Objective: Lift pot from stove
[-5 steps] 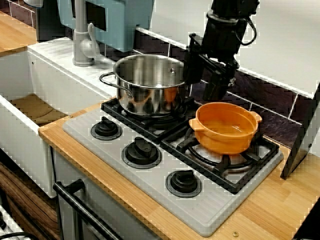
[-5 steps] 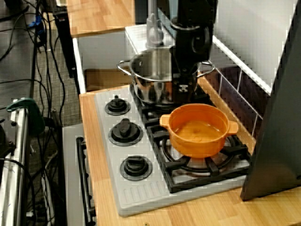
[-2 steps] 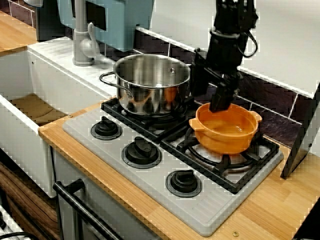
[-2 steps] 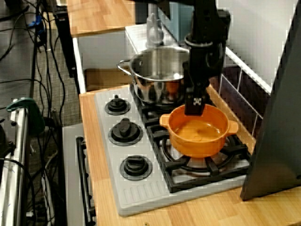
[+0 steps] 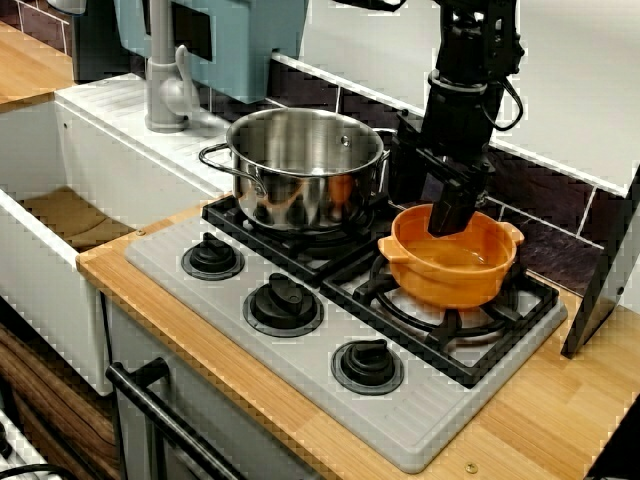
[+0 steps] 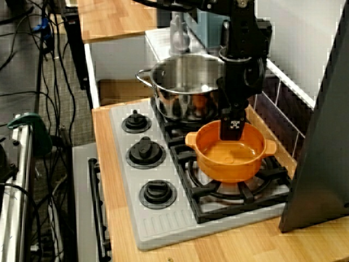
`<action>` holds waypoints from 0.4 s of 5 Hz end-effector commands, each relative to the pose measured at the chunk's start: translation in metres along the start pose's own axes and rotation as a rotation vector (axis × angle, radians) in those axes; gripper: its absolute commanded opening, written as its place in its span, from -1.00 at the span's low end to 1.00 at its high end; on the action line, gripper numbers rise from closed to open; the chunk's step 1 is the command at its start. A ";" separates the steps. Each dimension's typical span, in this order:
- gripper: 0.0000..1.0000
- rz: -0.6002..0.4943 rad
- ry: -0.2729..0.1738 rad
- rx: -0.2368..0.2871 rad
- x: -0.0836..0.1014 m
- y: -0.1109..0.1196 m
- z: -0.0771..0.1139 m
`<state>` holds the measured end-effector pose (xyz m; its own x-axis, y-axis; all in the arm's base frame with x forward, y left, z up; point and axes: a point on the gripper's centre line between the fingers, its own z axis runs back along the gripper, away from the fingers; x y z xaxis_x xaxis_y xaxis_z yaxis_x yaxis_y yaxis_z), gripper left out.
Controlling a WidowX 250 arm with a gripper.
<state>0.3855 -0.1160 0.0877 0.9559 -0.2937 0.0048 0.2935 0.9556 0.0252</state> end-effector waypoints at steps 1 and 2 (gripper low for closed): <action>1.00 0.001 -0.043 0.022 0.009 0.009 0.004; 1.00 0.007 -0.032 0.024 0.008 0.009 -0.001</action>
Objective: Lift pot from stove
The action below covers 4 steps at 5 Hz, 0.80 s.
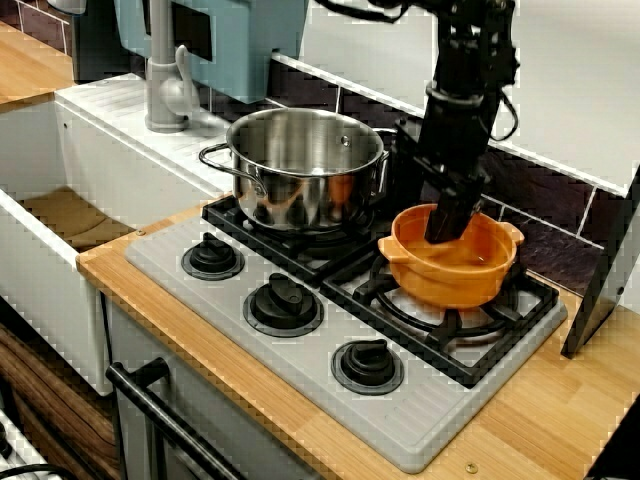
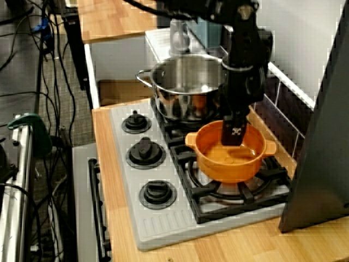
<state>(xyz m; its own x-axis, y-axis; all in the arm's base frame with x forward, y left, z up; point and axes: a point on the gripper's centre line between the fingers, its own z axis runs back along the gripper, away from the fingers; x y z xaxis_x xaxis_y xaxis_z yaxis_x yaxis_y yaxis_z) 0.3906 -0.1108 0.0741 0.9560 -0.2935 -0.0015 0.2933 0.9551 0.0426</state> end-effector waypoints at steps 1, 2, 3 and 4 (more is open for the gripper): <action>-1.00 -0.002 -0.029 0.018 -0.003 -0.006 0.009; -1.00 -0.012 -0.019 0.020 -0.009 -0.016 0.008; -1.00 -0.013 -0.025 0.014 -0.009 -0.024 0.014; -1.00 -0.012 -0.035 0.007 -0.011 -0.028 0.025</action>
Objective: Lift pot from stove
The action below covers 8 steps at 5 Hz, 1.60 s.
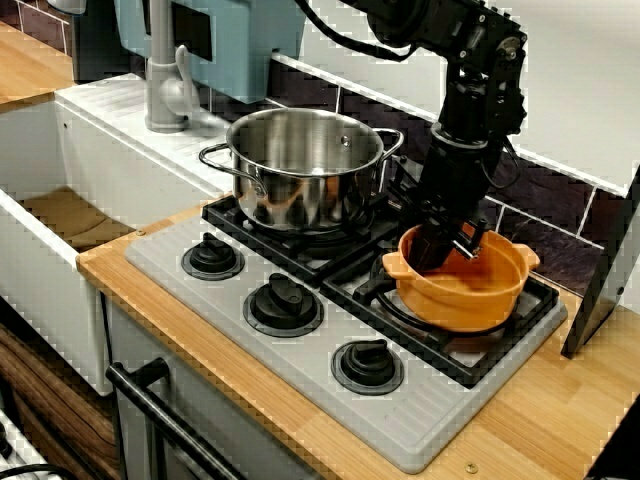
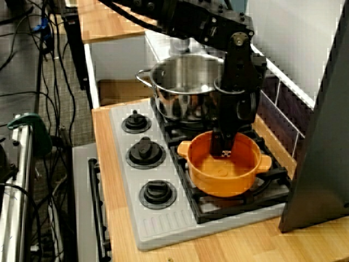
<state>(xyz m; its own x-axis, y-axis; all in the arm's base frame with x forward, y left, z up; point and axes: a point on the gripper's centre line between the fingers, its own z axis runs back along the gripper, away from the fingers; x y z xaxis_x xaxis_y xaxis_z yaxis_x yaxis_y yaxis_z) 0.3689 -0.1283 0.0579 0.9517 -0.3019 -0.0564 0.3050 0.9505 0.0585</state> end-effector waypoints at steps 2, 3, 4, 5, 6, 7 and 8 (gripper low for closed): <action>-1.00 0.017 -0.106 -0.066 -0.007 -0.001 0.067; -1.00 0.008 -0.117 -0.079 -0.011 0.002 0.082; -1.00 -0.019 -0.116 -0.089 -0.017 0.007 0.096; -1.00 -0.018 -0.137 -0.101 -0.022 0.007 0.108; -1.00 -0.027 -0.158 -0.100 -0.025 0.006 0.123; -1.00 -0.029 -0.173 -0.111 -0.027 0.007 0.139; -1.00 -0.019 -0.187 -0.128 -0.030 0.008 0.152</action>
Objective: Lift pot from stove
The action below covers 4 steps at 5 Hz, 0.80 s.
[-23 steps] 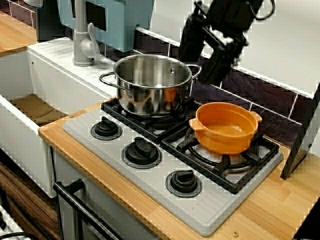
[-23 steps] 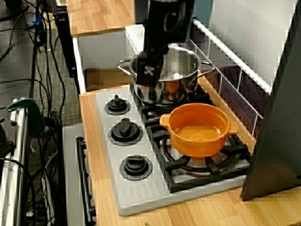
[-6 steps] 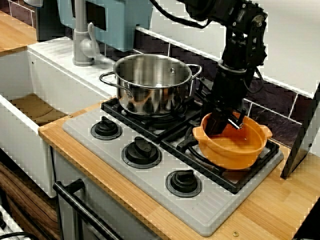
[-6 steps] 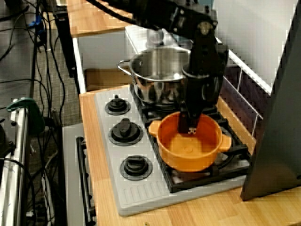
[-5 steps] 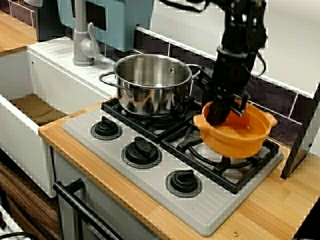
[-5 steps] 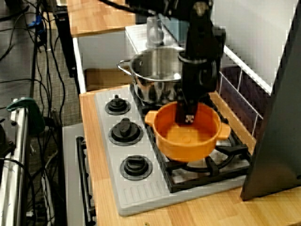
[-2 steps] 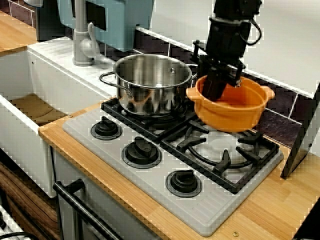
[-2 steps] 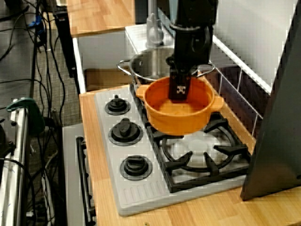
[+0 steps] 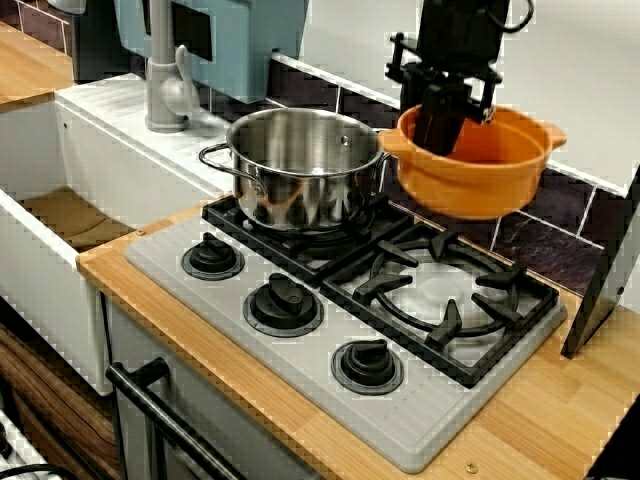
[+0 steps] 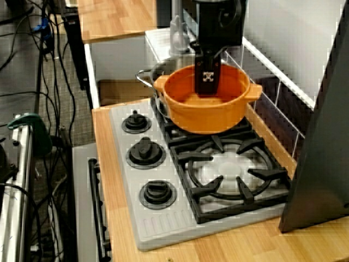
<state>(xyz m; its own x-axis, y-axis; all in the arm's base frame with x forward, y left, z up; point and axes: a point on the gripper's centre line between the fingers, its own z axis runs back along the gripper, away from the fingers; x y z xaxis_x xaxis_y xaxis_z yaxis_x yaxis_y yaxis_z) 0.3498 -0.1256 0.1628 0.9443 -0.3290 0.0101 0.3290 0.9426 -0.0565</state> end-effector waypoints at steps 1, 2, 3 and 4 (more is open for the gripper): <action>-1.00 -0.003 -0.136 -0.009 -0.003 0.001 0.063; -1.00 0.000 -0.149 -0.016 -0.005 0.004 0.074; -1.00 0.002 -0.168 -0.019 -0.008 0.007 0.086; -1.00 0.010 -0.177 -0.022 -0.010 0.011 0.094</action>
<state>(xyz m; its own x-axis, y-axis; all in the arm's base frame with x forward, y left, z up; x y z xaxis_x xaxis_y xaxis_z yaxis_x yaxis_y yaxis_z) 0.3502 -0.1109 0.2148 0.9481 -0.3114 0.0638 0.3161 0.9449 -0.0855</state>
